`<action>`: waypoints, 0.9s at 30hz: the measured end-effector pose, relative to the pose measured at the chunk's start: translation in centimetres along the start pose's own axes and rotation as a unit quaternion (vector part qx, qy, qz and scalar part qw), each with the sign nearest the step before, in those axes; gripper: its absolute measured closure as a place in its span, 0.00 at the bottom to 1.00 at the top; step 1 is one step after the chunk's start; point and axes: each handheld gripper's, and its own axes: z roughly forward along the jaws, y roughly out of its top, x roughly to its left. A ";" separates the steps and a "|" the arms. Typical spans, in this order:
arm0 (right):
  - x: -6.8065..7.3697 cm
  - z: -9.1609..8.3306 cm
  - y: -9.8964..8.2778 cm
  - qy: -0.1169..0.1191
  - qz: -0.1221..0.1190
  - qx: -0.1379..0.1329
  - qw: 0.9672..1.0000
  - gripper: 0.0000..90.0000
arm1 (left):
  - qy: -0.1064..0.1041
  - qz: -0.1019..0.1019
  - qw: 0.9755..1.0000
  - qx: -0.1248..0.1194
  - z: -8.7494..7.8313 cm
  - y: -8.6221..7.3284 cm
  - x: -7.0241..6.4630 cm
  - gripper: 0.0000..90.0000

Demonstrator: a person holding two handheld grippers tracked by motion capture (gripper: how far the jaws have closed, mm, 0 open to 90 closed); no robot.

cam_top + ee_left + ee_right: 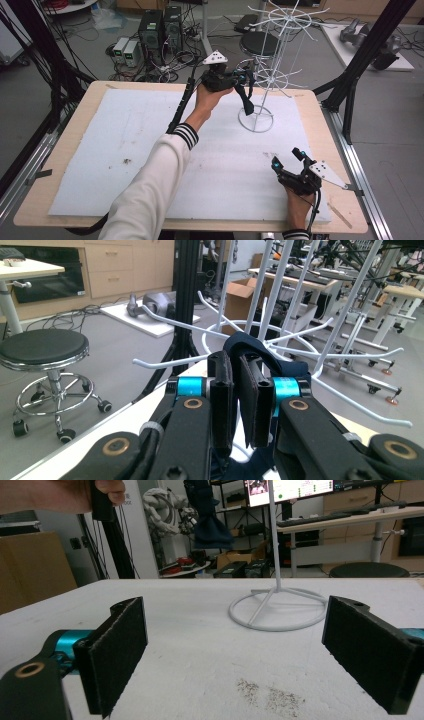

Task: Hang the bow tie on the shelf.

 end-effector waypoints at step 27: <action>0.1 0.0 0.0 -0.001 -0.003 -0.002 1.000 0.11 | 0.032 -0.001 0.998 0.051 -0.7 0.3 0.2 0.31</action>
